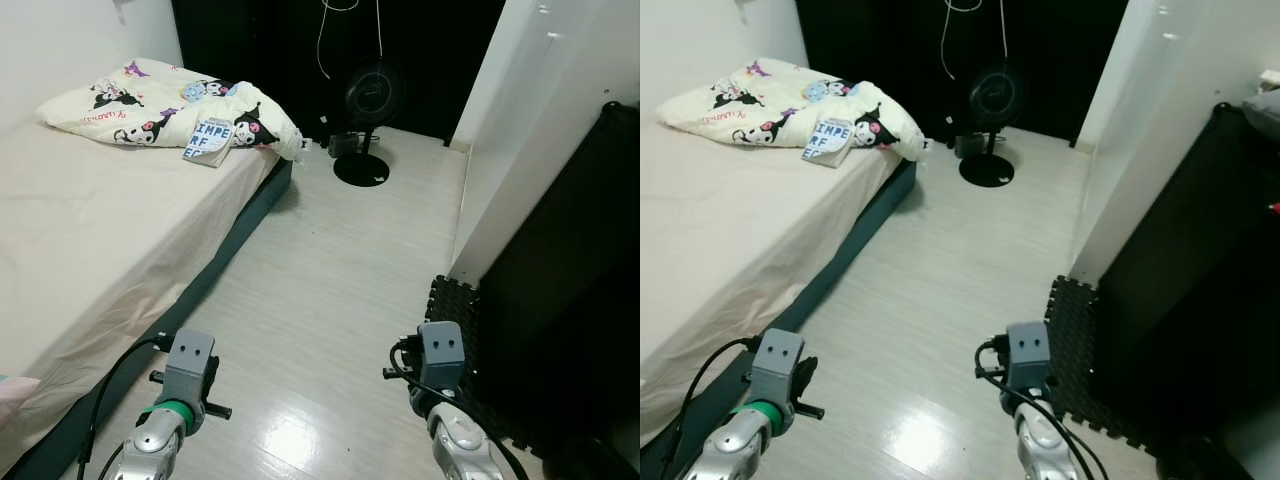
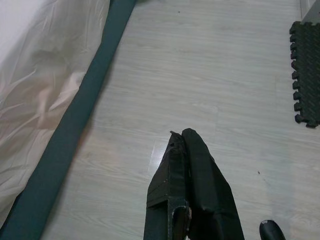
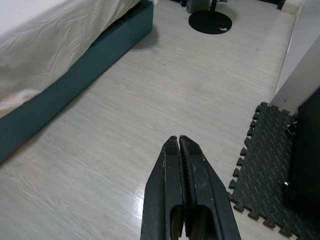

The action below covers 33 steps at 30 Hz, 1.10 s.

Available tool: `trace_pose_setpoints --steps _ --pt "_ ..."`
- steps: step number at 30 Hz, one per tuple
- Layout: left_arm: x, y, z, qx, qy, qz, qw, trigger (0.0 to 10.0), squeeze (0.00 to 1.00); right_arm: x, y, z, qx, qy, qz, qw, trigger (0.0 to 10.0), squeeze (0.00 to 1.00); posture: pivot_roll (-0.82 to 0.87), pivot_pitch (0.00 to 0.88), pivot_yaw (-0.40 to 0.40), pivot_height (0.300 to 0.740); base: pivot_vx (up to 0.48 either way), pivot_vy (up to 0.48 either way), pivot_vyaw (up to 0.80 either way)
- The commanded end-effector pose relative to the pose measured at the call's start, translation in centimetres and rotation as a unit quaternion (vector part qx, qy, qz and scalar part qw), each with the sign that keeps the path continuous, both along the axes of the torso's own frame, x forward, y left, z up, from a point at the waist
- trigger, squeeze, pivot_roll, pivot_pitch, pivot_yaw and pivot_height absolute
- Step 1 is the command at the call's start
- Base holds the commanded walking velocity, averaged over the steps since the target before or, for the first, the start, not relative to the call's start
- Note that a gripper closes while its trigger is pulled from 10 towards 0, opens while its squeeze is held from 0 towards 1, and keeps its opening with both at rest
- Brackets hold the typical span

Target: Clean up the room

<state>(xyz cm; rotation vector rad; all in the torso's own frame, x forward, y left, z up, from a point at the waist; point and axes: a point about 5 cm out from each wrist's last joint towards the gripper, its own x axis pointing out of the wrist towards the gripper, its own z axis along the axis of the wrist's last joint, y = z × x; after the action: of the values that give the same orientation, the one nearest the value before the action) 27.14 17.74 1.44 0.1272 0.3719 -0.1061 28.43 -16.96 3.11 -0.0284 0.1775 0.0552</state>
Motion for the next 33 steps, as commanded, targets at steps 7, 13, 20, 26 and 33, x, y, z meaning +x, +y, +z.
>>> trace_pose_setpoints --steps 7,13,20,26,33 --pt "-0.33 0.05 -0.32 0.004 0.005 0.004 1.000 10.0 0.00 -0.03 0.03 -0.02 0.000 -0.002 0.001 1.000 10.0 0.00 -0.04 0.026 0.032 0.740 0.000 0.000 0.00" --pt "-0.21 0.11 -0.26 0.007 0.001 0.007 1.000 10.0 0.00 0.15 0.12 0.11 -0.002 -0.005 0.003 1.000 10.0 0.00 -0.03 0.024 0.029 0.740 0.000 0.000 0.00" --pt "-0.19 0.24 -0.20 0.010 -0.001 0.008 1.000 10.0 0.00 0.16 0.24 0.04 -0.002 -0.004 0.003 1.000 10.0 0.00 -0.03 0.024 0.031 0.740 0.000 0.000 0.00" --pt "-0.21 0.36 -0.17 0.012 -0.001 0.008 1.000 10.0 0.00 0.13 0.33 0.01 -0.001 -0.003 0.002 1.000 10.0 0.00 -0.03 0.027 0.034 0.740 0.000 0.000 0.00" --pt "-0.23 0.44 -0.17 0.015 -0.001 0.007 1.000 10.0 0.00 0.14 0.39 -0.01 -0.001 -0.004 0.001 1.000 10.0 0.00 -0.02 0.028 0.034 0.740 0.000 0.000 0.00"
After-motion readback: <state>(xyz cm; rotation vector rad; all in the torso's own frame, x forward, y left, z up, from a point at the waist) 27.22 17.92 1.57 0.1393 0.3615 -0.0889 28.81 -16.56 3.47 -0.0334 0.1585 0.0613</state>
